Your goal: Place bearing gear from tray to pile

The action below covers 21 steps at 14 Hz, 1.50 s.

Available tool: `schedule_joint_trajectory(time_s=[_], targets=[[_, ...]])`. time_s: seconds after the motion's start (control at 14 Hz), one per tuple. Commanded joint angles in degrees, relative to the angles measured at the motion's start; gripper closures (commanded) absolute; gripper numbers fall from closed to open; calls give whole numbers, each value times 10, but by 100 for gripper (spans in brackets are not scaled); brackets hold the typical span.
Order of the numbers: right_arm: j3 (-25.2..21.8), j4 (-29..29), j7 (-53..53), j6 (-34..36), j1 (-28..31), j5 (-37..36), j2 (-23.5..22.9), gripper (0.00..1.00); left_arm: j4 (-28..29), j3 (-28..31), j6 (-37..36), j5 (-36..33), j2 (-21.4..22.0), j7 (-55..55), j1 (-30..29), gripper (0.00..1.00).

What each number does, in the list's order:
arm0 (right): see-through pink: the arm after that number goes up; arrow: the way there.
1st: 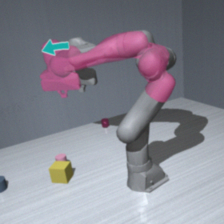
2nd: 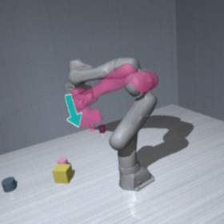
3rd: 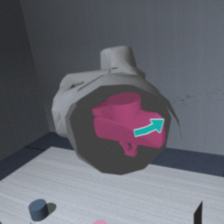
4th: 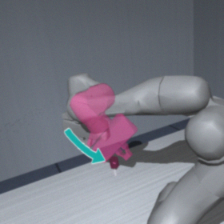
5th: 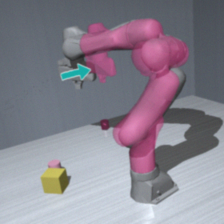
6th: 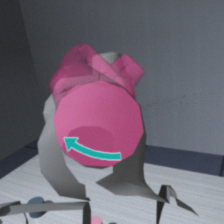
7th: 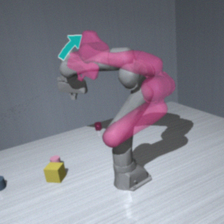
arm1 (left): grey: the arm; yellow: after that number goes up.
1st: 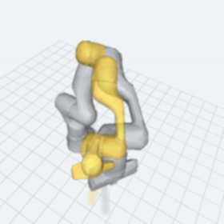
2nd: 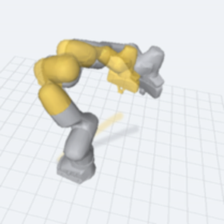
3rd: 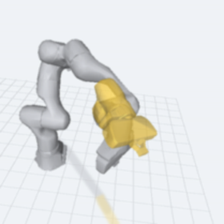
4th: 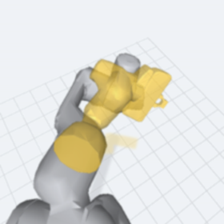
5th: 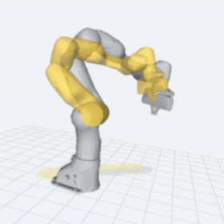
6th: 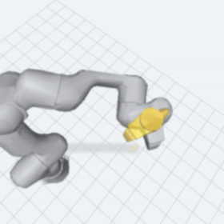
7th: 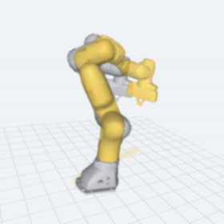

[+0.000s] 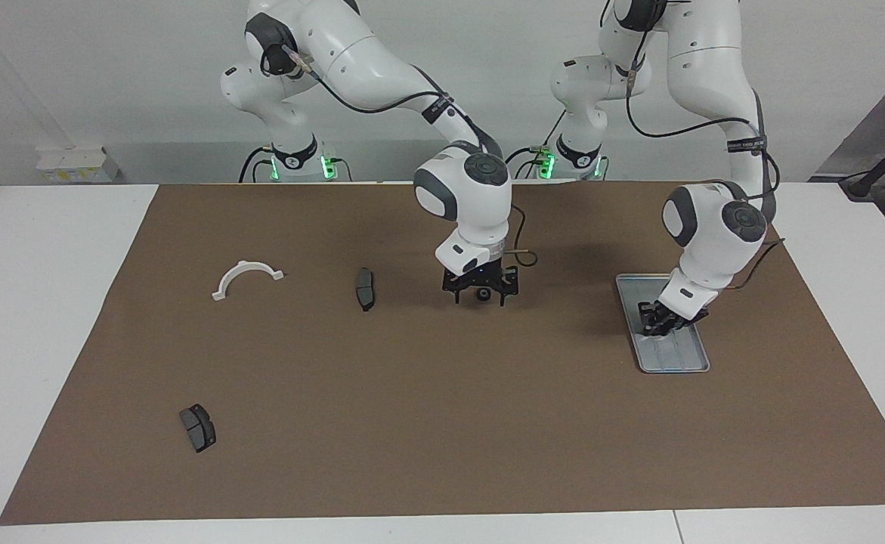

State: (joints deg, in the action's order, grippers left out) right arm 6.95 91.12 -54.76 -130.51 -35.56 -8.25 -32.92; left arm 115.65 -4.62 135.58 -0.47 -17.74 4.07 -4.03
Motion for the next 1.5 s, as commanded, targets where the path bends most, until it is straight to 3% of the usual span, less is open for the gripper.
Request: schedule_joint_trajectory(time_s=[0.0, 0.21, 0.36, 0.57, 0.64, 0.72, 1.07, 1.43], targets=[[0, 55, -25, -50, -17, -10, 15, 1, -24, 2, -40, 1, -2, 7, 3, 76], [0, 60, -32, -44, -21, -11, 16, 8, -70, 2, -80, 1, -5, 2, 13, 83], [0, 60, -33, -42, -27, -11, 16, 22, -88, 2, -94, 2, -5, -2, 24, 86], [-1, 60, -33, -30, -28, -19, 17, 68, -106, 1, -108, 6, -5, -19, 38, 90], [-1, 59, -39, -26, -28, -20, 18, 88, -107, 0, -107, 6, -4, -32, 45, 90], [-1, 58, -44, -20, -28, -26, 18, 100, -109, 0, -107, 6, -5, -52, 53, 91], [-1, 73, -46, 5, -9, -43, 63, 100, -105, 0, -97, 6, -4, -168, 122, 91], [-1, 255, 28, -21, 87, -43, 223, 100, -72, 0, -60, 7, 3, -329, 230, 91]])
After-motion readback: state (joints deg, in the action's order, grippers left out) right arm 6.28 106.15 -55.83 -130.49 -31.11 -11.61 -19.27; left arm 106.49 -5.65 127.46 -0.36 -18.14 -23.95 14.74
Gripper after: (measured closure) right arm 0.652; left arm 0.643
